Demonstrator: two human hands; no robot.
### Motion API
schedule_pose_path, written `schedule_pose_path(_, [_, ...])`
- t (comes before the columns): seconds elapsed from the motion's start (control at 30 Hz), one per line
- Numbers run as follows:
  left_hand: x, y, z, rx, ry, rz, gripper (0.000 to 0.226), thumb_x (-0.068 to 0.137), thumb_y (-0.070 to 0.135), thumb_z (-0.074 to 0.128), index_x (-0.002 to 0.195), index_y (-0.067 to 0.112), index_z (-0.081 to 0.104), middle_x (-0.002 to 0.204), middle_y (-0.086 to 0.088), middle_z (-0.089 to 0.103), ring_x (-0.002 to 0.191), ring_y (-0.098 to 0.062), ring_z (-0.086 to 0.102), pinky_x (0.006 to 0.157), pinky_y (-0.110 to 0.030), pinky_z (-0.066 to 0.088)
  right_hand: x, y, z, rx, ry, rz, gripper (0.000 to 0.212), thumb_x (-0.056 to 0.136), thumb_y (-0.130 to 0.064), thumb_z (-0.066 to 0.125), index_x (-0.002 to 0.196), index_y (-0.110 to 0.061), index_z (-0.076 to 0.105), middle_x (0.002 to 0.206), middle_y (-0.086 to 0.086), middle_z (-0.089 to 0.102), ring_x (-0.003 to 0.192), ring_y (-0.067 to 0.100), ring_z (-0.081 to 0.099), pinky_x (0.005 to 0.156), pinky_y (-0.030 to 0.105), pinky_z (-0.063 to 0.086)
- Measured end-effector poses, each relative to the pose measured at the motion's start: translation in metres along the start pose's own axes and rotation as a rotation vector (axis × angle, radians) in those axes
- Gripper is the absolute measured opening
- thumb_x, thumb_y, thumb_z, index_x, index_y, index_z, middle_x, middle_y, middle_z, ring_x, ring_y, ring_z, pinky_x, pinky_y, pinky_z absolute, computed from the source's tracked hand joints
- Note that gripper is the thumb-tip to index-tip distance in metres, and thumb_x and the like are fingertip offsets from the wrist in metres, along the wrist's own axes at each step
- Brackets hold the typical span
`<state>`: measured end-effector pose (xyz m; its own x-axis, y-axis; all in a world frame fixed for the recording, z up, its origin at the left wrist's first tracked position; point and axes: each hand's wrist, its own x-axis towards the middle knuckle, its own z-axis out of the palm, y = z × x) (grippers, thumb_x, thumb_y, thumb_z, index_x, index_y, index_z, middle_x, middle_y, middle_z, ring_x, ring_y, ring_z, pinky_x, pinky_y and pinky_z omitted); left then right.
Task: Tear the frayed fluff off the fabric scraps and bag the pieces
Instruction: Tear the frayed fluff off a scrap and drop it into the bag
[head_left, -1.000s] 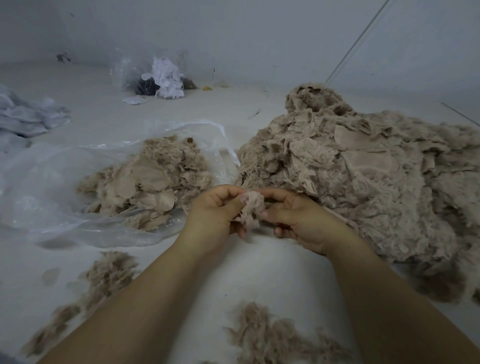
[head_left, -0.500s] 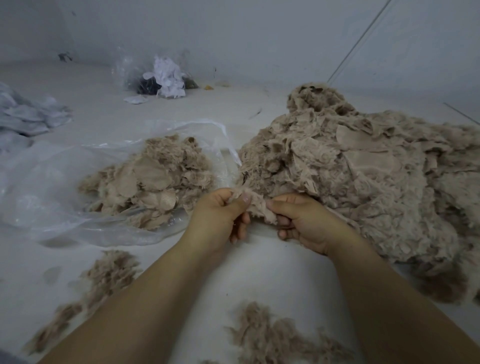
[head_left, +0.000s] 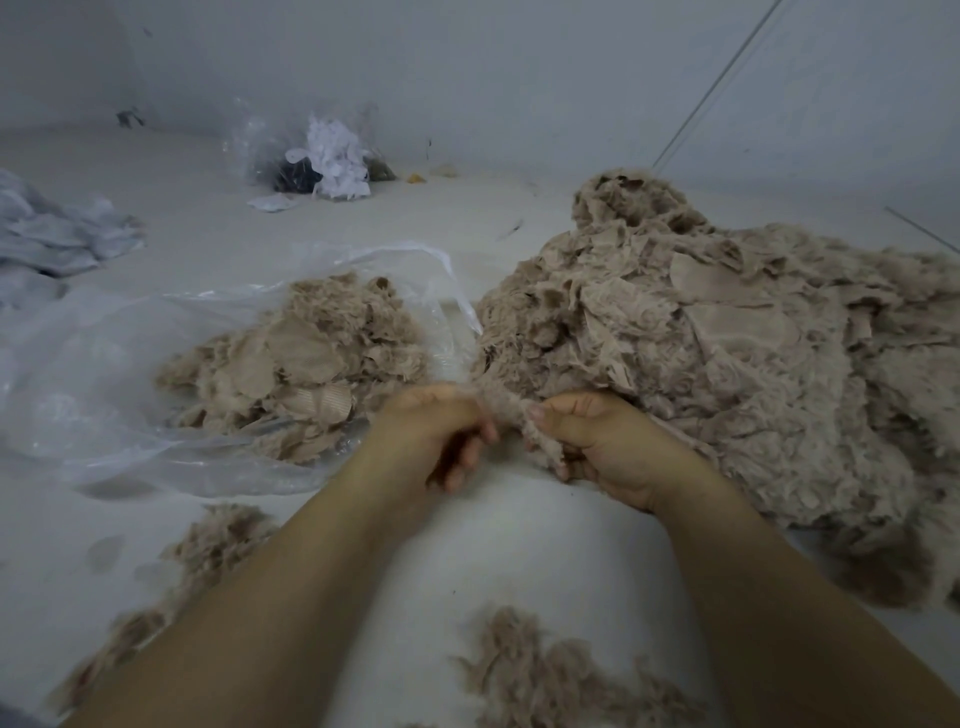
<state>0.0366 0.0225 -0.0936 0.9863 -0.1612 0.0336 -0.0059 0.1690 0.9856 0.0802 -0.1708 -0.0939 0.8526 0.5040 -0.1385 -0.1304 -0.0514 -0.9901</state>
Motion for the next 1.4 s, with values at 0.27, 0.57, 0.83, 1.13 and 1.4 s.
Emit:
schedule_pose_path(0.27, [-0.008, 0.008, 0.01, 0.22, -0.204, -0.218, 0.042, 0.077, 0.044, 0.071, 0.076, 0.002, 0.069, 0.051, -0.012, 0.058, 0.03, -0.014, 0.046, 0.03, -0.014, 0.025, -0.001, -0.003, 0.0, 0.015, -0.028, 0.024, 0.021, 0.091, -0.027, 0.061, 0.076, -0.017, 0.071, 0.058, -0.004, 0.042, 0.052, 0.005, 0.041, 0.05, 0.018, 0.047])
schedule_pose_path(0.57, [0.0, -0.003, 0.028, 0.292, 0.131, -0.14, 0.041, 0.097, 0.025, 0.06, 0.06, 0.01, 0.053, 0.043, -0.005, 0.053, 0.026, -0.015, 0.042, 0.033, -0.014, 0.026, -0.003, -0.006, 0.001, 0.045, -0.002, 0.05, 0.021, 0.095, -0.015, 0.058, 0.076, -0.018, 0.065, 0.059, -0.002, 0.045, 0.048, 0.003, 0.044, 0.048, 0.019, 0.046])
schedule_pose_path(0.83, [-0.003, -0.002, 0.029, 0.273, 0.053, -0.072, 0.033, 0.092, 0.011, 0.066, 0.059, 0.013, 0.063, 0.046, -0.006, 0.054, 0.032, -0.015, 0.044, 0.035, -0.016, 0.031, -0.003, -0.006, 0.005, -0.056, -0.064, -0.005, 0.023, 0.083, -0.039, 0.068, 0.074, -0.018, 0.066, 0.069, 0.005, 0.063, 0.06, 0.014, 0.053, 0.055, 0.023, 0.044])
schedule_pose_path(1.13, [0.004, -0.008, 0.027, 0.159, 0.296, -0.015, 0.039, 0.097, 0.01, 0.055, 0.058, 0.015, 0.056, 0.047, -0.01, 0.047, 0.031, -0.017, 0.042, 0.032, -0.017, 0.027, -0.002, -0.01, 0.004, 0.012, 0.007, 0.071, 0.038, 0.094, -0.003, 0.047, 0.065, -0.018, 0.067, 0.052, -0.004, 0.038, 0.046, 0.005, 0.036, 0.047, 0.018, 0.042])
schedule_pose_path(1.4, [0.003, -0.016, 0.027, 0.303, 0.258, 0.024, 0.022, 0.097, 0.009, 0.058, 0.076, 0.014, 0.057, 0.049, 0.0, 0.054, 0.038, -0.019, 0.055, 0.033, -0.018, 0.034, -0.004, -0.008, 0.007, -0.053, -0.042, 0.014, 0.018, 0.097, -0.022, 0.058, 0.085, -0.013, 0.07, 0.053, -0.011, 0.054, 0.047, 0.0, 0.047, 0.047, 0.015, 0.042])
